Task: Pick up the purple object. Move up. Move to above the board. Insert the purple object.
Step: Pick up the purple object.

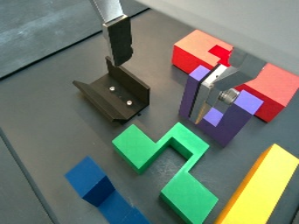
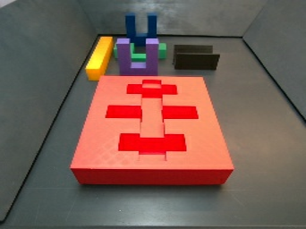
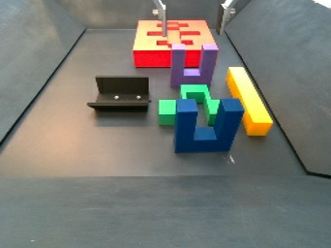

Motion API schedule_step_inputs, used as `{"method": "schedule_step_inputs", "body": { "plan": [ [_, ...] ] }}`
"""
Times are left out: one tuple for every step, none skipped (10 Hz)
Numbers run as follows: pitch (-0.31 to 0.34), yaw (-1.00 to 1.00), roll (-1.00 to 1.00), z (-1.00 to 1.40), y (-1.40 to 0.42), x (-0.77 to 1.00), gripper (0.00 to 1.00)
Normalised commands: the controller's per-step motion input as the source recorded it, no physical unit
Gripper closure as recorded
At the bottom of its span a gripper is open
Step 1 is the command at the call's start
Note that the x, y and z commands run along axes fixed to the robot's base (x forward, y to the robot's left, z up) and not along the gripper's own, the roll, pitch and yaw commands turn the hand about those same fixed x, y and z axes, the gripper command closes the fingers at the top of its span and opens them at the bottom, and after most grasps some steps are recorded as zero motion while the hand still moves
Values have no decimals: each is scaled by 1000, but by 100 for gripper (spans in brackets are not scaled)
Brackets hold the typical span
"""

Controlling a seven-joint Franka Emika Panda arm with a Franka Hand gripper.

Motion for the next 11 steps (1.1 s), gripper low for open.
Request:
{"method": "schedule_step_inputs", "body": {
  "plan": [
    [0,0,-9,0,0,0,0],
    [0,-11,0,-77,-71,206,0],
    [-133,-171,-114,-331,-203,620,0],
    [-133,-114,-63,-480,-374,783,0],
    [-159,-49,0,-506,-534,720,0],
    [-97,0,56,-457,-746,654,0],
    [-84,46,106,-400,-791,509,0],
    [-60,89,170,-231,-777,266,0],
    [-29,189,167,-160,-723,57,0],
    [-81,174,159,-240,-574,-197,0],
    [-126,254,80,-177,-460,-180,0]
  ]
}}
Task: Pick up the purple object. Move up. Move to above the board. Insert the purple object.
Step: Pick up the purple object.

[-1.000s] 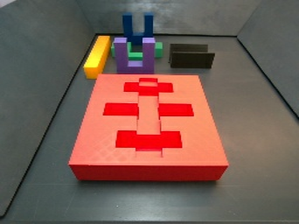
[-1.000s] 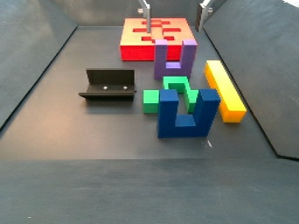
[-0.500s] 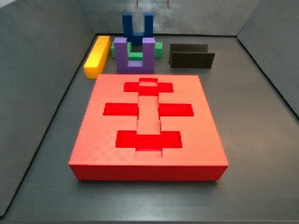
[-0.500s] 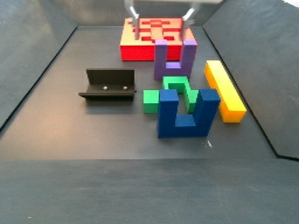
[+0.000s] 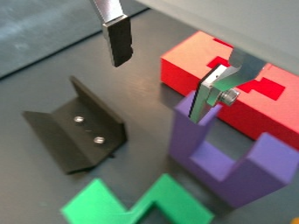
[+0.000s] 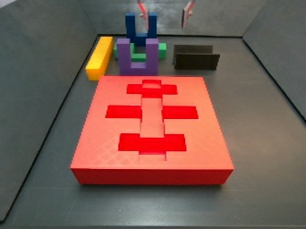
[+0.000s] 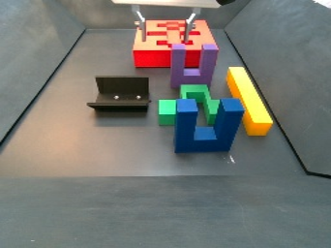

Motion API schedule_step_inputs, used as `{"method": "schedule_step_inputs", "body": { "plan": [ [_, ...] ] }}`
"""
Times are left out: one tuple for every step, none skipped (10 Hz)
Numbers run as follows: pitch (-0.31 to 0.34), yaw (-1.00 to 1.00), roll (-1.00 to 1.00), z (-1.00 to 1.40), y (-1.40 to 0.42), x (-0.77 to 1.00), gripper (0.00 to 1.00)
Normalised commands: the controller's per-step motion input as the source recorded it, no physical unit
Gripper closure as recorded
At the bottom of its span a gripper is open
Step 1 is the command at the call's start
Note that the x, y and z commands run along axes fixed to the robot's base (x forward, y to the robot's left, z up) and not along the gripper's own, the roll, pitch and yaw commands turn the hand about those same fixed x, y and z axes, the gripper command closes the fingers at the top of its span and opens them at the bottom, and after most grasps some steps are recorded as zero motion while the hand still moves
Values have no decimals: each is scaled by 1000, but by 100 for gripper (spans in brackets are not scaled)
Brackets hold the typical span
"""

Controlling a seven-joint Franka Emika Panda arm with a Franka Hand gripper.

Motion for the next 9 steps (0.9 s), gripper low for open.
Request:
{"method": "schedule_step_inputs", "body": {
  "plan": [
    [-114,191,30,-117,-329,-183,0],
    [-116,54,21,-111,-154,-414,0],
    [-109,83,0,-143,-140,-283,0],
    [-79,91,10,-186,-137,-114,0],
    [-73,60,63,-446,-191,-140,0],
    [-57,11,79,-497,-166,0,0],
    [-7,9,91,-400,-43,0,0],
    [0,0,101,-303,94,0,0],
    [0,0,3,-163,109,0,0]
  ]
}}
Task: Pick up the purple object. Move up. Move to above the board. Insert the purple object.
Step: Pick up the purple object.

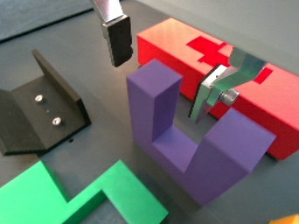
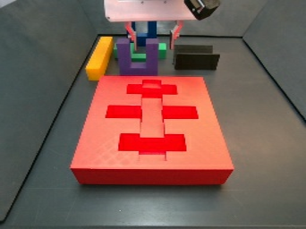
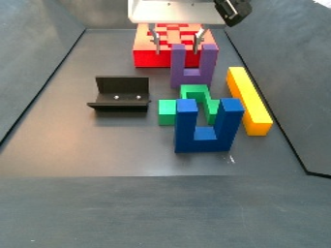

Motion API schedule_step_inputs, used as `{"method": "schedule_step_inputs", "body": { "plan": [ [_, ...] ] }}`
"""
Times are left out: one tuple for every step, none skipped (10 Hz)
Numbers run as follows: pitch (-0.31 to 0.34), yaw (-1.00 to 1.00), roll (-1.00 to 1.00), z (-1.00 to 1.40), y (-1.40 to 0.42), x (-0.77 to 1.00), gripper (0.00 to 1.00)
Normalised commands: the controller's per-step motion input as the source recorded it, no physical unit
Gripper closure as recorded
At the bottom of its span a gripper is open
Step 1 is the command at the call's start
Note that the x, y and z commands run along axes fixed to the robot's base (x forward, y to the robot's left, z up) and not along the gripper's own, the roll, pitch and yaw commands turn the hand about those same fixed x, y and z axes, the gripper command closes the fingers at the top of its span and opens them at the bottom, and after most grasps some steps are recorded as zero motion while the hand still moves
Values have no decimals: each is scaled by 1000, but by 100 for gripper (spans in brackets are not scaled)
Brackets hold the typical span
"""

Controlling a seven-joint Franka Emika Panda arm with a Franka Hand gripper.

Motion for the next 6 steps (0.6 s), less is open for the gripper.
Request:
{"method": "schedule_step_inputs", "body": {
  "plan": [
    [0,0,21,-166,57,-26,0],
    [0,0,9,0,0,0,0],
    [0,0,27,-60,117,0,0],
    [3,0,60,-9,31,0,0],
    [0,0,4,0,0,0,0],
    [0,0,0,0,0,0,0]
  ]
}}
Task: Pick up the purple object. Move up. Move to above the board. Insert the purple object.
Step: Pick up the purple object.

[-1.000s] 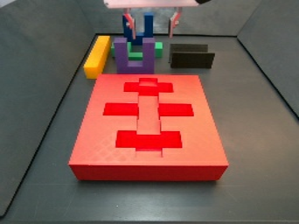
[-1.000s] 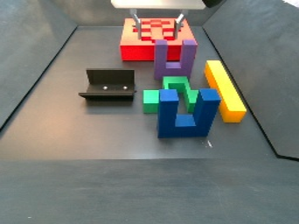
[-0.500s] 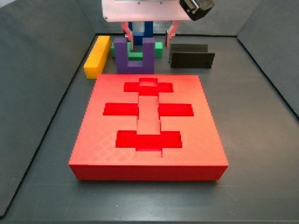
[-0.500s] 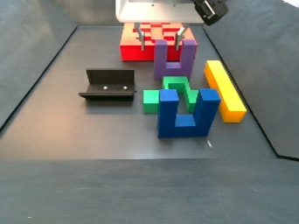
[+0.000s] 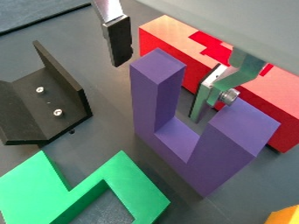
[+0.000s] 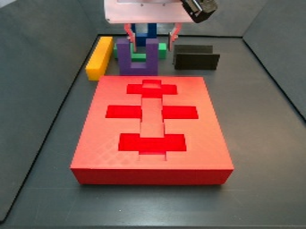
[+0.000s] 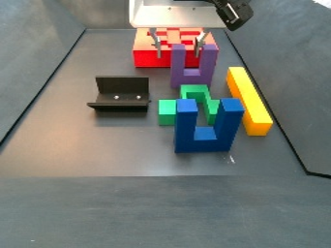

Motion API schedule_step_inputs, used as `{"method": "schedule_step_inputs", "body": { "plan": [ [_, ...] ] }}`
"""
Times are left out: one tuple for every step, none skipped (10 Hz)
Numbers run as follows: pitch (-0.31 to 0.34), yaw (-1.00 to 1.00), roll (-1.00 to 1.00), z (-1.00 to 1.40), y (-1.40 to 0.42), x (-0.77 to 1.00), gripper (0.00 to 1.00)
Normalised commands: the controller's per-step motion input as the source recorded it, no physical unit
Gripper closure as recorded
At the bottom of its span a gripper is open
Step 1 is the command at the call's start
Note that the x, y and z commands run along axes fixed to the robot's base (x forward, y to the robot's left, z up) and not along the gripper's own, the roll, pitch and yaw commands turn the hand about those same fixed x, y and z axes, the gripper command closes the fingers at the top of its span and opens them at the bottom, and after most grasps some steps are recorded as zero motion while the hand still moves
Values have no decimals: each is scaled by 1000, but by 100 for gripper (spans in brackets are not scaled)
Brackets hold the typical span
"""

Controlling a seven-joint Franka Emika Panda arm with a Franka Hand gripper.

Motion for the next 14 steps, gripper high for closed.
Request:
{"method": "schedule_step_inputs", "body": {
  "plan": [
    [0,0,0,0,0,0,100],
    [0,0,0,0,0,0,100],
    [0,0,0,0,0,0,100],
    [0,0,0,0,0,0,100],
    [0,0,0,0,0,0,100],
    [0,0,0,0,0,0,100],
    [0,0,0,0,0,0,100],
    [0,0,0,0,0,0,100],
    [0,0,0,0,0,0,100],
    [0,0,0,0,0,0,100],
    [0,0,0,0,0,0,100],
    [0,0,0,0,0,0,100],
    [0,0,0,0,0,0,100],
    [0,0,0,0,0,0,100]
  ]
}}
